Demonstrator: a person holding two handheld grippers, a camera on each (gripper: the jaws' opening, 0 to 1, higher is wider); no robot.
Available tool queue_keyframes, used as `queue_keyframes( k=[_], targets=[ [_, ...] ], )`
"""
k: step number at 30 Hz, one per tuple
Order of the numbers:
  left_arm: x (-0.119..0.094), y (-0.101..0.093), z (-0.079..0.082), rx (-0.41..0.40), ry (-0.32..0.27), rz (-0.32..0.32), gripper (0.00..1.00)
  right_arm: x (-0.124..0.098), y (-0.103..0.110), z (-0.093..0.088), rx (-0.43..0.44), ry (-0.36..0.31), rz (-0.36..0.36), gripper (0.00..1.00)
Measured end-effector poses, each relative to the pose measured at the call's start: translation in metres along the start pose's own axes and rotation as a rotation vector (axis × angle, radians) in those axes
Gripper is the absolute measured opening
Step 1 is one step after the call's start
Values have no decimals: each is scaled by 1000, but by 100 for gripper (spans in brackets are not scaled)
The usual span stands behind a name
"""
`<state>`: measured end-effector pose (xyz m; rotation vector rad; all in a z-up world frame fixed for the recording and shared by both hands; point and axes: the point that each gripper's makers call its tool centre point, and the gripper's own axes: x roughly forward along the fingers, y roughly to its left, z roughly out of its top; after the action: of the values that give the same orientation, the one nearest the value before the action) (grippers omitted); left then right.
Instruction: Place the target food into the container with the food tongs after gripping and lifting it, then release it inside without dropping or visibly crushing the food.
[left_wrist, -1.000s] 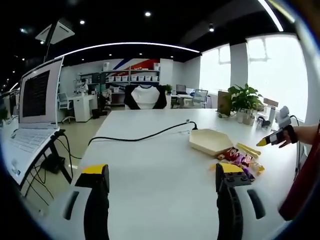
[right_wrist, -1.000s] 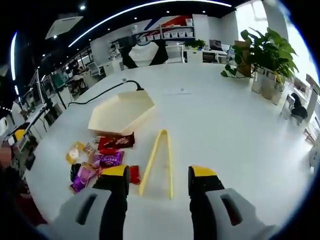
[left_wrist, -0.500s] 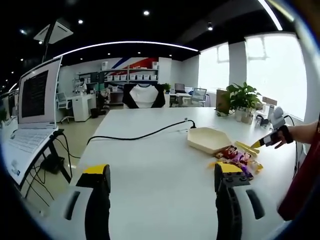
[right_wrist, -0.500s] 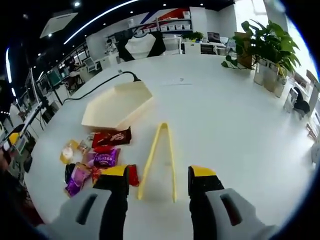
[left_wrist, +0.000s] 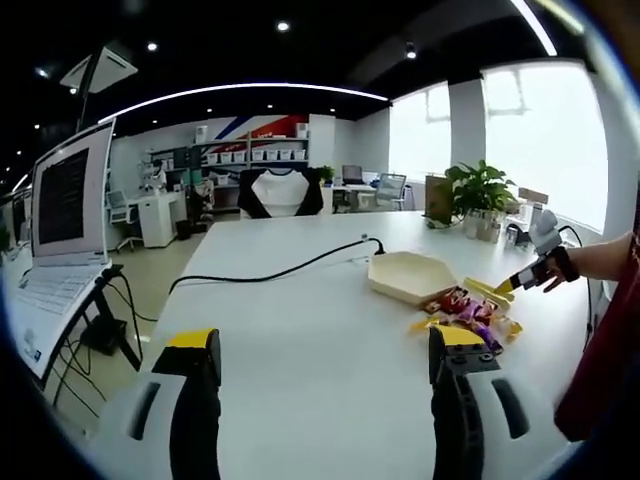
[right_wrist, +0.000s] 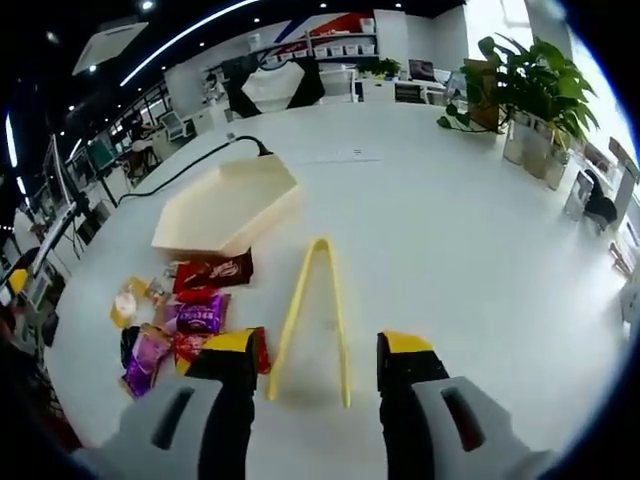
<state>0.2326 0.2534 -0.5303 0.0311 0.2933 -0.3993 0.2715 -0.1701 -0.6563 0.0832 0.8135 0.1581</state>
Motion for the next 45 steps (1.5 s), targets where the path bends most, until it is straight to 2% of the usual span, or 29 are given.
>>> queue_keyframes(
  k=[3,6,13,16,20,24,28,31,35,41,45],
  targets=[
    [1,-2,2,12,0,-9,91,3,2,-2,-67,8,-20,48],
    [1,-2,1,19,5,-11,90,7,3,-5,-82,23,-23,49],
    [1,-6,2,40,3,-25,90,11,0,-17,-86,72,-29,43],
    [0,-4,2,38,2,-19,90,11,-1,-18,-86,68,-38,42],
    [1,-3,1,35,3,-20,90,11,-7,-20,-133,80,-73,33],
    [2,-4,-1,37,7,-21,90,11,-7,-19,-125,82,-67,30],
    [2,-5,-2,39,12,-21,89,9,-8,-20,-127,94,-73,23],
    [2,-5,-2,34,10,-21,89,8,-9,-20,-98,99,-66,20],
    [1,-4,-2,26,6,-19,89,4,-5,-19,48,81,-10,17],
    [1,-5,-2,12,3,-23,89,0,-7,-23,93,67,12,15],
    [2,-9,-1,3,-3,-35,88,-5,-2,-22,154,38,44,15]
  ],
)
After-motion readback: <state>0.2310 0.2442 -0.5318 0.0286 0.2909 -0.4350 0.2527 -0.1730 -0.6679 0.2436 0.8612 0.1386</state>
